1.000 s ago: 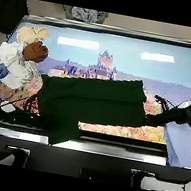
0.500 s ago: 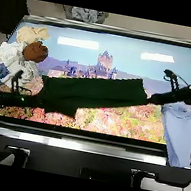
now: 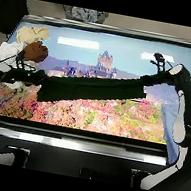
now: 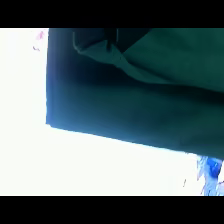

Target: Fold the shirts.

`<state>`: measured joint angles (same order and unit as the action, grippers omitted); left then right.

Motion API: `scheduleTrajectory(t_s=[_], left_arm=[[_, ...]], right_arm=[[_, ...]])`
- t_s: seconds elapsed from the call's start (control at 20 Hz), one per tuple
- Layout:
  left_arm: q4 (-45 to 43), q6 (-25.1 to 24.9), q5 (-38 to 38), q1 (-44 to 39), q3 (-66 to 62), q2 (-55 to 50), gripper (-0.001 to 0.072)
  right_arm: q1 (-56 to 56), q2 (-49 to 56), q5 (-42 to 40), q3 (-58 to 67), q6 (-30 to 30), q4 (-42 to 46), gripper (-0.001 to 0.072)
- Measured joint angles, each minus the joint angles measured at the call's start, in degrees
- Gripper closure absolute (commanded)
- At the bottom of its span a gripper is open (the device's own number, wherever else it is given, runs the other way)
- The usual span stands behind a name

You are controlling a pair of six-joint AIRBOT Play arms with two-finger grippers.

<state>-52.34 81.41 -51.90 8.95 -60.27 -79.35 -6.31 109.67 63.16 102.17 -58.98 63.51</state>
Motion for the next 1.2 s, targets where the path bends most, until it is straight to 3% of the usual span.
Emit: scheduleTrajectory(t_s=[0.05, 0.15, 0.2, 0.35, 0.55, 0.8, 0.85, 0.95, 1.05, 1.15, 1.2], left_arm=[[0.07, -0.13, 0.09, -0.02, -1.40, -2.75, 0.0631], [0.48, -0.24, 0.20, -0.04, -3.32, -6.43, 0.0128], [0.76, -0.26, 0.15, 0.07, -4.24, -7.45, 0.0091], [1.38, -1.60, -3.17, 1.38, -8.41, -8.24, 0.0108], [1.73, -3.26, -8.13, 1.95, -12.41, -3.91, 0.0116], [1.95, -3.93, -9.75, -1.16, -13.77, 4.37, 0.0117], [1.90, -3.96, -9.84, -1.99, -13.81, 5.57, 0.0117], [1.92, -4.02, -9.97, -3.74, -13.94, 7.58, 0.0117], [1.84, -4.02, -10.03, -5.64, -13.94, 8.46, 0.0136], [1.86, -4.04, -10.01, -8.33, -13.99, 8.15, 0.0688], [1.86, -4.04, -9.94, -10.14, -13.99, 7.30, 0.0677]], right_arm=[[0.50, 1.36, -0.81, 0.63, -0.28, -0.11, 0.0619], [0.90, 2.91, -1.84, 1.42, -0.76, -0.33, 0.0016], [0.92, 3.10, -1.86, 1.90, -0.24, -1.01, 0.0012], [-1.38, 2.45, 0.61, 4.20, 3.15, -2.71, 0.0012], [-8.55, 4.81, 7.39, 5.57, 1.05, -5.35, 0.0012], [-10.34, 10.97, 16.96, 6.03, -1.70, -14.58, 0.0024], [-9.75, 11.52, 17.14, 6.10, -2.29, -15.58, 0.0107], [-8.17, 12.48, 16.52, 6.08, -3.50, -15.87, 0.0635], [-6.84, 12.76, 15.58, 6.08, -4.50, -16.06, 0.0662], [-6.16, 11.54, 15.15, 6.12, -4.83, -17.03, 0.0664], [-5.92, 10.25, 15.13, 6.12, -4.94, -17.03, 0.0664]])
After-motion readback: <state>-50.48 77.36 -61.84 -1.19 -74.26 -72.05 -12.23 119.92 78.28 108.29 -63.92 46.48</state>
